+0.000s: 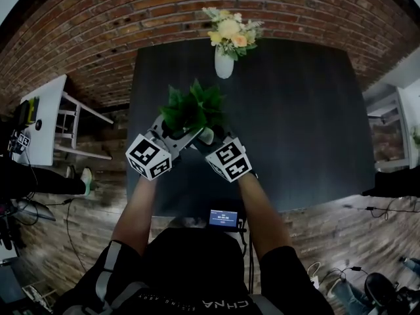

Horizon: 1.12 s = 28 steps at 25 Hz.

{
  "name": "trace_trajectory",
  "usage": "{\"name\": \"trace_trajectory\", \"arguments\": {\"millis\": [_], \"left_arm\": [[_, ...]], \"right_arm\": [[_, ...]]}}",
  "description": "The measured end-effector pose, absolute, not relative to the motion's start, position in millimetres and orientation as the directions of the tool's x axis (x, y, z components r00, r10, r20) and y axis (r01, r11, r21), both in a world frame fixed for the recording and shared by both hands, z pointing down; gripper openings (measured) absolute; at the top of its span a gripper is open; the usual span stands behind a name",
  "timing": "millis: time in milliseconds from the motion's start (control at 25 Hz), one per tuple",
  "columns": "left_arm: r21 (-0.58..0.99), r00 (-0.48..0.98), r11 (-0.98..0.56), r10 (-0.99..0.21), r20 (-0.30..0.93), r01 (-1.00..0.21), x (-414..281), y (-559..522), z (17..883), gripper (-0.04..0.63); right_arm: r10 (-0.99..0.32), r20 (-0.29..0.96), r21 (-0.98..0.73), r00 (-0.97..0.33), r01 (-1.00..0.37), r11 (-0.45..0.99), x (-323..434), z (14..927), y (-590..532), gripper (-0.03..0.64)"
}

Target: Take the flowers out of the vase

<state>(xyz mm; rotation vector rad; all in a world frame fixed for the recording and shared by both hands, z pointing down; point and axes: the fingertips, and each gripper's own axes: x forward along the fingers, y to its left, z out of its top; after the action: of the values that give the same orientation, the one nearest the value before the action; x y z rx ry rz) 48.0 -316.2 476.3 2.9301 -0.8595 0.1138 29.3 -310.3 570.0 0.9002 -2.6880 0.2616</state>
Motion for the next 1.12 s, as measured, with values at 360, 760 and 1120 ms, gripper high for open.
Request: {"name": "trace_trajectory", "arguments": {"millis": [360,760,1120], "left_arm": [[0.072,0.83,-0.827,-0.557,0.034,-0.558,36.5,-320.7,450.2,0.083],[0.063,0.813,-0.817,-0.577,-0.079,-0.574,26.0,-318.2,389.9,0.078],[0.043,0.78,-0.801,-0.592,-0.203,-0.596,10.7,-314.3,322.1,0.074]], "right_arm": [[-0.556,0.351,-0.082,-0.754,-0.616,0.784,28.3,572.0,-311.1,0.245],[-0.56,0.379,-0.081,-0.736,-0.629,0.773,29.8,572.3,-309.6,0.245],[-0.566,0.403,-0.08,-0.719,-0.644,0.761,28.2,571.6,-309.1,0.245]]}}
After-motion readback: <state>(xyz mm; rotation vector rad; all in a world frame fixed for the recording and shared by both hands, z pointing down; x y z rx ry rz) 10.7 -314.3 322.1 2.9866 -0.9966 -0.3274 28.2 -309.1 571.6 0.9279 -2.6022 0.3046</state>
